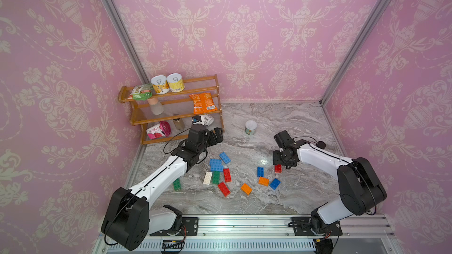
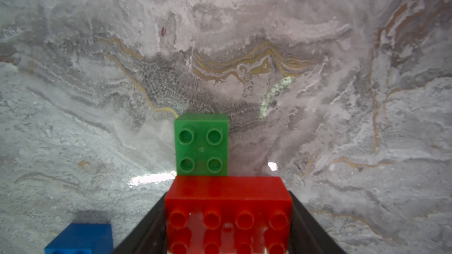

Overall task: Assemble a rectangle with lego
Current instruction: Assemble the lego brick with the lego brick, then move the lego brick at the center of the board.

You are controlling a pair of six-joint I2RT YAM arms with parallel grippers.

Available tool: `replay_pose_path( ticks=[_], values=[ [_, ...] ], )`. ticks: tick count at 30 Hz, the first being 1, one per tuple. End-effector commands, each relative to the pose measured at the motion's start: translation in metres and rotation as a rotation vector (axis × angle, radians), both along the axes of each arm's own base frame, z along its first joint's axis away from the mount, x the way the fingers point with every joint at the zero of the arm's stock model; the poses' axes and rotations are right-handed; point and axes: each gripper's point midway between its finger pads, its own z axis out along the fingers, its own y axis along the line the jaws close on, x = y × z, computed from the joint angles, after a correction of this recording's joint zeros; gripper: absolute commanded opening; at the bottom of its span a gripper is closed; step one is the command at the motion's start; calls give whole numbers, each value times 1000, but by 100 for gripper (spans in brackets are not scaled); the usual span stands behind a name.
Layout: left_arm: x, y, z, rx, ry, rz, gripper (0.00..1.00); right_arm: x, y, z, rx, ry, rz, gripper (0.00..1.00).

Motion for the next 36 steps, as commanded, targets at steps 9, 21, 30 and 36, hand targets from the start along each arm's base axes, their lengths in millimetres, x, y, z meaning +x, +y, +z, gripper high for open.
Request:
replay_pose_path(
  ticks=[9, 21, 30, 36],
  values=[
    [-1, 3, 14, 29, -33, 10, 99, -18, -8, 4, -26, 87, 14, 100],
    [-7, 16, 17, 65, -39, 56, 99, -21, 24, 66, 107, -65, 34, 100],
    [-28, 62, 11, 102, -17, 270, 99, -37, 123, 76, 158, -107, 234, 100],
    [-41, 88, 20, 121, -41, 382, 99, -43, 192, 65, 150, -86, 375, 100]
  ],
)
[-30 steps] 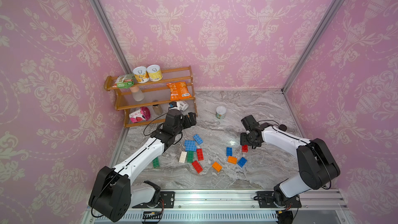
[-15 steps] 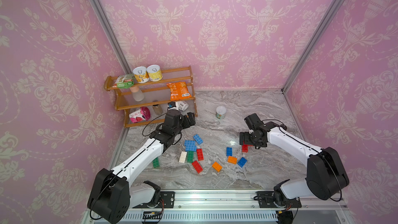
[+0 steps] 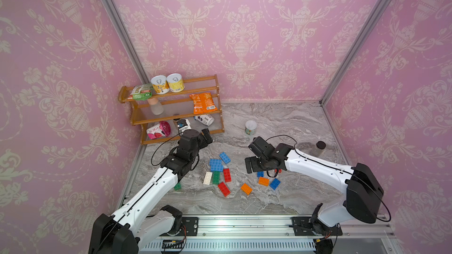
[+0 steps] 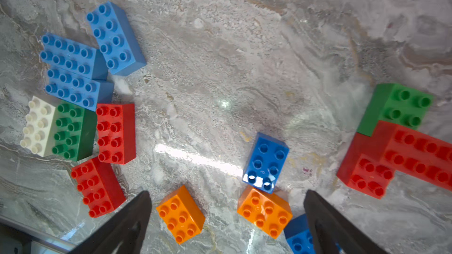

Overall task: Assemble a rectangle with lego
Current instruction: Move the lego brick at the center of the board.

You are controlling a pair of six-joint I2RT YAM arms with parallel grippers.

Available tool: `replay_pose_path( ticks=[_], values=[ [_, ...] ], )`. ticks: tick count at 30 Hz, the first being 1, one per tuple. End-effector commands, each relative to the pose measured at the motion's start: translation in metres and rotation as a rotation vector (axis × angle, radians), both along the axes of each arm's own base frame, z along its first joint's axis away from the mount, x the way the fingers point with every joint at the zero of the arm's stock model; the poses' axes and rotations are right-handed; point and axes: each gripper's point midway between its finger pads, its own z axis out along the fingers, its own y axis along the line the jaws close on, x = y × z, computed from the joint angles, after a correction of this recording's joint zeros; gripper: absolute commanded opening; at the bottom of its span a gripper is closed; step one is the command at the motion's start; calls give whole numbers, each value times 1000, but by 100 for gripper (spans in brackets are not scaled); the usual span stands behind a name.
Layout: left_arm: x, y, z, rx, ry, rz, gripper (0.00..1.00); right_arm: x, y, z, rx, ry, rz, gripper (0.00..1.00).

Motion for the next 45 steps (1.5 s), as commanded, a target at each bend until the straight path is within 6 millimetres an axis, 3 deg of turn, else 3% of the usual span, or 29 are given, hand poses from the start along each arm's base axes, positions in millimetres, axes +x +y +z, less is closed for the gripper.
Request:
replay_pose_path(
  ticks=[1, 9, 14, 23, 27, 33, 40, 45],
  values=[
    [-12, 20, -11, 45, 40, 97, 99, 4, 37, 4, 10, -27, 40, 100],
    [-14, 24, -14, 58, 55, 116, 99, -8, 88, -22, -27, 25, 169, 97],
    [-12, 23, -14, 60, 51, 111, 99, -7, 101, -34, -53, 53, 220, 93],
    [-8, 18, -18, 59, 59, 91, 99, 1, 104, -60, -146, 86, 224, 88],
    [-7, 15, -19, 58, 60, 75, 99, 10, 94, -63, -168, 77, 171, 81],
    [-2, 5, -22, 52, 63, 26, 99, 28, 55, -59, -132, 60, 19, 70],
    [4, -11, -30, 31, 83, -42, 99, 35, 14, -54, -95, 58, -86, 67],
    [9, -23, -31, 33, 95, -103, 99, 38, -2, -49, -83, 62, -114, 67]
  ],
)
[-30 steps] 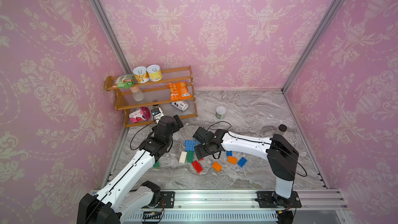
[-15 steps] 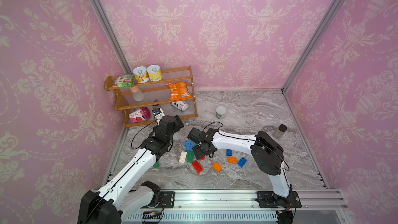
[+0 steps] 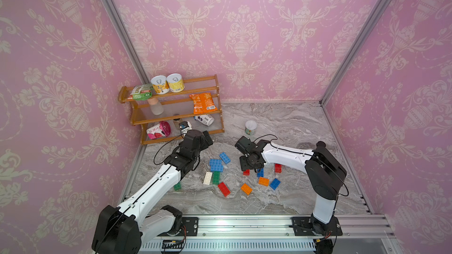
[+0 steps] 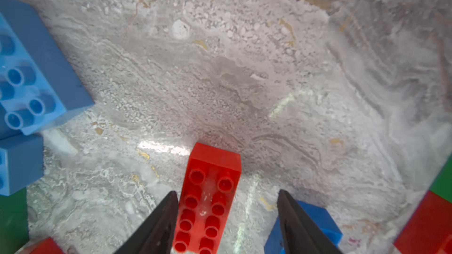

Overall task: Assemble a rectangle with lego
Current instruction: Move the lego brick at the center of the board, then adjust the lego brick at the center of the board.

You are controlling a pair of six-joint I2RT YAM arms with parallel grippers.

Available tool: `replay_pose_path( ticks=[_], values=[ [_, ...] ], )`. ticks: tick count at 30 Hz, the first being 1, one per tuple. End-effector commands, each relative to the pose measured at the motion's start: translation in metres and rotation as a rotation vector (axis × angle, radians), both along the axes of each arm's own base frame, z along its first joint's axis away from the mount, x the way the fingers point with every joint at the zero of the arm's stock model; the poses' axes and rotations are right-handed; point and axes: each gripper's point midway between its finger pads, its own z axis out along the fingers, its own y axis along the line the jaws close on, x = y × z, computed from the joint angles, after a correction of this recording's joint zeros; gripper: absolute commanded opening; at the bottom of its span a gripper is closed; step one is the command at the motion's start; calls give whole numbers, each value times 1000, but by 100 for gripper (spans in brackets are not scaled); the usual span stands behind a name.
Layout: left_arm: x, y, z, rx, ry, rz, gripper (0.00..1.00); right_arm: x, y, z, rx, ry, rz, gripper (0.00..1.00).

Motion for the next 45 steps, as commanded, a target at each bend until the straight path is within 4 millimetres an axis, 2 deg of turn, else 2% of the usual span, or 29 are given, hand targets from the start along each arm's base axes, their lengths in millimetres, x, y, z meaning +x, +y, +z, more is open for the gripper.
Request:
replay_pose_path(
  ticks=[1, 7, 14, 19, 28, 33, 39, 45],
  values=[
    [3, -16, 4, -1, -3, -82, 99, 4, -7, 11, 12, -26, -27, 68],
    [7, -17, 12, 10, -23, -91, 99, 13, -9, 29, -16, -65, 17, 78],
    [3, -10, 11, 3, -31, -56, 99, 18, -2, 28, -76, -40, 107, 89],
    [-1, -4, 12, 13, -37, -30, 99, 22, -3, 24, -121, -29, 140, 91],
    [1, -4, 6, 19, -22, -33, 99, 27, -2, 6, -179, 7, 152, 90],
    [3, -9, 4, 10, -16, -50, 99, 31, -16, -1, -230, 9, 112, 85],
    [3, -12, 3, -2, -15, -65, 99, 33, -36, 5, -219, -10, 51, 75],
    [4, -17, 3, -21, -14, -79, 99, 23, -57, 16, -206, -19, 13, 70]
  ],
)
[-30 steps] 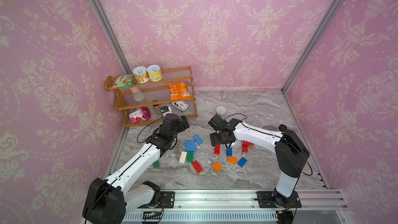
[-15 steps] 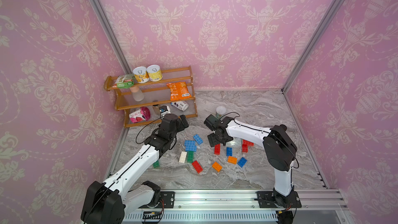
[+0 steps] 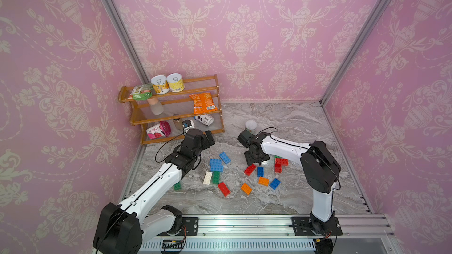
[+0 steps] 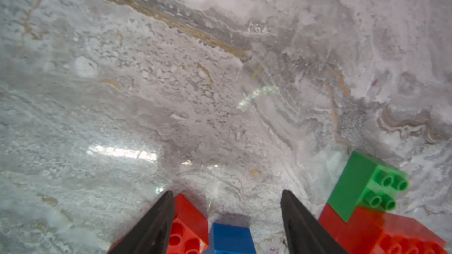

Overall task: Assemble a rectangle with lego
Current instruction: Adjust the lego brick at the center of the board, then pick up the lego brick from the center of the board.

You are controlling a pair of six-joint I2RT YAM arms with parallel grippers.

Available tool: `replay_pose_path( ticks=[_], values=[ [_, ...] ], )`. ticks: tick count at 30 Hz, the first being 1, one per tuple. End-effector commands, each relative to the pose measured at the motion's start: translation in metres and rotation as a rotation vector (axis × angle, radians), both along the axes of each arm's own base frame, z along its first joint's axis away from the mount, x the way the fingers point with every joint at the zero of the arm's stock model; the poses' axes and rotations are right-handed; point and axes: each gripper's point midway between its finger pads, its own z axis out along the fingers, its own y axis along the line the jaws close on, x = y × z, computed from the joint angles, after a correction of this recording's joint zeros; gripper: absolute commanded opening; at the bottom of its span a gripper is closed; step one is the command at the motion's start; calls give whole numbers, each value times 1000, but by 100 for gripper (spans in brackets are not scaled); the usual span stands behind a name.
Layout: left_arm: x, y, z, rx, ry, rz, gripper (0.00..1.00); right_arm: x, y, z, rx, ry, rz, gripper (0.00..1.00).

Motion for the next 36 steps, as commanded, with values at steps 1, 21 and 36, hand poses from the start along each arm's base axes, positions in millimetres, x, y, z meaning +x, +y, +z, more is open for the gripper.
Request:
replay_pose_path(
  ticks=[1, 21, 36],
  values=[
    [1, -8, -1, -15, 0, -26, 99, -7, -12, 16, 6, -24, -27, 69],
    [-8, 3, 4, 0, -10, 3, 99, -44, 47, 9, 124, 119, 294, 89],
    [-6, 3, 8, 3, -19, 11, 99, -38, 46, -10, 58, 164, 353, 87]
  ],
)
